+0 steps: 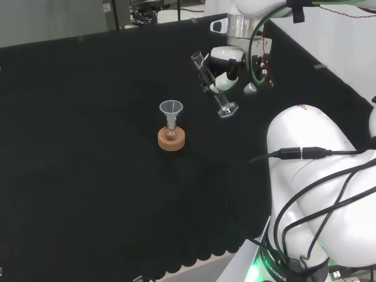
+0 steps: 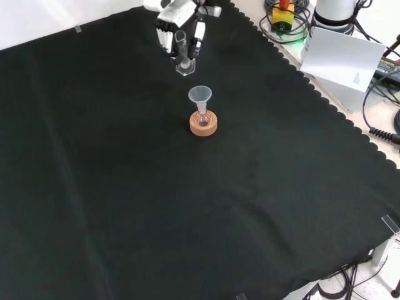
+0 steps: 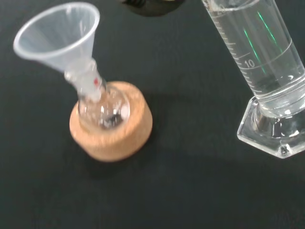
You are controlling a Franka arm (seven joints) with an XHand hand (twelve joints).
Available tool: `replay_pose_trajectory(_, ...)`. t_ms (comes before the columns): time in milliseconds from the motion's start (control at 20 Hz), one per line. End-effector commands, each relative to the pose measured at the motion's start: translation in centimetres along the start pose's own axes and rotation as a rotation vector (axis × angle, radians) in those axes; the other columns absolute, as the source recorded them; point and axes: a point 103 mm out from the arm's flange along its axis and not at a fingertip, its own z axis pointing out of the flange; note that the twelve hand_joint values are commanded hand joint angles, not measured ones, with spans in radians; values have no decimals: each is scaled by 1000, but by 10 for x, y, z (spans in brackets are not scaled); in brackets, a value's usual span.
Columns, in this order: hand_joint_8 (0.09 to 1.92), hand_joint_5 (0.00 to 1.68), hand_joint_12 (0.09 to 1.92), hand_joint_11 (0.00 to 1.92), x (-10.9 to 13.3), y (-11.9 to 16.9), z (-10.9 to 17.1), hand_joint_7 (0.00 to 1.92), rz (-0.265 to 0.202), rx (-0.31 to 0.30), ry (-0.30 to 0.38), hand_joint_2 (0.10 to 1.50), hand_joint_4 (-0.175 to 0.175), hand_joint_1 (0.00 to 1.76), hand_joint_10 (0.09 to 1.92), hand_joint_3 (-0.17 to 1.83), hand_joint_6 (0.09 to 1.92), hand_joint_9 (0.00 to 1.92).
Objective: Pour the water from the graduated cylinder into the round-bottom flask.
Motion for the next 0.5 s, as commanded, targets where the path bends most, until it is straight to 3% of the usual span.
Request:
replay_pose_trajectory(50, 435, 923, 800, 1242, 7, -19, 13, 1143, 60, 158, -78, 1151, -152, 1133, 87, -3, 1088, 1414)
replay_pose_trajectory(500, 415, 931, 792, 1247, 15, -8, 21, 1160, 76, 344, -144, 1147, -148, 1133, 87, -3, 1077, 1423)
